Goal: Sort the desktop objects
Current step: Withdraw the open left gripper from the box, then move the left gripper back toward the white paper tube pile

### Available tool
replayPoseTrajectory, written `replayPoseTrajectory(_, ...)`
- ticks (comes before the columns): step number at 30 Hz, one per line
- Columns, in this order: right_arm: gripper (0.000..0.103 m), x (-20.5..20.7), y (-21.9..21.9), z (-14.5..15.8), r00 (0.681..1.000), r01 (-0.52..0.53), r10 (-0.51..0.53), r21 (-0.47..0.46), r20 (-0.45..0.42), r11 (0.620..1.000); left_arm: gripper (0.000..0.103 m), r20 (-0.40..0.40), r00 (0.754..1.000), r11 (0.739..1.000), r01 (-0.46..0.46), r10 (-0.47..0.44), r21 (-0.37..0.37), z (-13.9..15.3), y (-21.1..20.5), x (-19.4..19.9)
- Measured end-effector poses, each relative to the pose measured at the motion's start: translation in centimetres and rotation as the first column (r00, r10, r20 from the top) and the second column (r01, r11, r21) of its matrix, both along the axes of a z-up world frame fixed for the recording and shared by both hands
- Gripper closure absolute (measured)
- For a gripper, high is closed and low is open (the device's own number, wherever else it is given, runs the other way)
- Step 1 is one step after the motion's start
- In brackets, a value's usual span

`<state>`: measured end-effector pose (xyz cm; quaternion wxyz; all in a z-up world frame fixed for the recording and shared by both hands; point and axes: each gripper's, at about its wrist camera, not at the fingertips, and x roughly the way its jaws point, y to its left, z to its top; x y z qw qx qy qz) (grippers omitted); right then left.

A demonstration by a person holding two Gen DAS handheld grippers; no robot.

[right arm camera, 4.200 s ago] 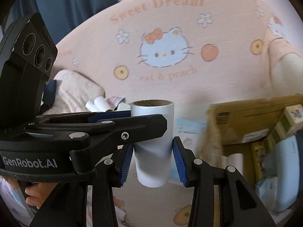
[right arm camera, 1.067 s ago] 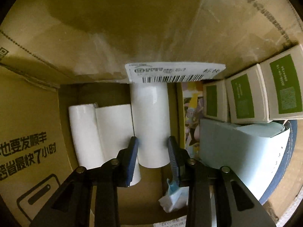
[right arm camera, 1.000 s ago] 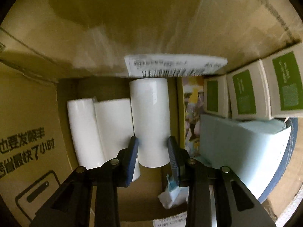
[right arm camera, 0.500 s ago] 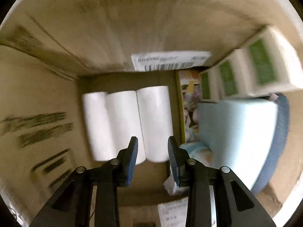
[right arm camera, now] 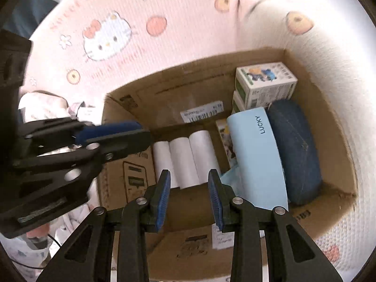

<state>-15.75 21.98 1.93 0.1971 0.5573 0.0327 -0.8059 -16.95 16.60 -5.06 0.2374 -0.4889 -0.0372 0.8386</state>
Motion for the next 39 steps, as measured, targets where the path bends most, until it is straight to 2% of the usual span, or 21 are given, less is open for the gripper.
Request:
replayPoseTrajectory(4,0.074,2.5,-0.4,1.4,0.997,0.004,-0.001,0.033,-0.074,0.999,0.095,-0.07,0.997,0.999,-0.035,0.037,0.03,0.1,-0.9,2.1)
replayPoseTrajectory(8,0.074,3.6,-0.7,0.8,0.99,-0.019,0.028,0.067,-0.14,0.998,0.095,-0.187,0.98,0.998,-0.059,0.063,0.029,0.3,-2.0,5.0)
replayPoseTrajectory(11,0.074,3.8,-2.6,-1.4,0.98,-0.044,0.063,0.105,-0.187,0.993,0.095,-0.256,0.963,0.996,-0.077,0.084,0.038,0.3,-3.5,7.6)
replayPoseTrajectory(15,0.074,5.3,-4.5,-1.7,0.962,-0.087,0.116,0.124,-0.246,0.988,0.095,-0.322,0.94,0.991,-0.134,0.117,-0.031,-0.8,-5.6,9.6)
replayPoseTrajectory(17,0.074,6.4,-5.2,-1.3,0.947,-0.112,0.151,0.149,-0.284,0.983,0.095,-0.322,0.938,0.988,-0.149,0.131,-0.032,-1.5,-6.7,10.2)
replayPoseTrajectory(21,0.074,8.3,-7.5,-1.0,0.912,-0.172,0.23,0.194,-0.339,0.966,0.095,-0.268,0.946,0.982,-0.188,0.184,0.01,-3.7,-9.3,11.5)
replayPoseTrajectory(24,0.074,8.9,-8.7,-1.0,0.902,-0.185,0.243,0.189,-0.358,0.964,0.095,-0.245,0.943,0.971,-0.237,0.224,-0.023,-5.1,-10.7,12.2)
replayPoseTrajectory(26,0.074,9.3,-9.4,-1.0,0.89,-0.208,0.258,0.17,-0.377,0.963,0.095,-0.233,0.937,0.962,-0.272,0.261,-0.02,-5.5,-11.9,12.4)
replayPoseTrajectory(30,0.074,9.8,-10.9,-0.9,0.866,-0.242,0.277,0.135,-0.416,0.961,0.095,-0.23,0.897,0.924,-0.38,0.377,0.032,-5.1,-15.7,12.4)
replayPoseTrajectory(32,0.074,10.1,-11.9,-0.8,0.848,-0.268,0.293,0.121,-0.441,0.956,0.095,-0.223,0.866,0.892,-0.449,0.446,0.041,-4.8,-18.0,12.2)
replayPoseTrajectory(35,0.074,10.0,-13.8,-1.4,0.838,-0.321,0.328,0.093,-0.436,0.943,0.095,-0.196,0.834,0.854,-0.519,0.517,0.045,-4.9,-21.2,12.2)
replayPoseTrajectory(39,0.074,9.6,-16.7,-2.9,0.827,-0.389,0.376,0.057,-0.418,0.92,0.095,-0.147,0.765,0.777,-0.626,0.627,0.058,-5.3,-26.0,12.5)
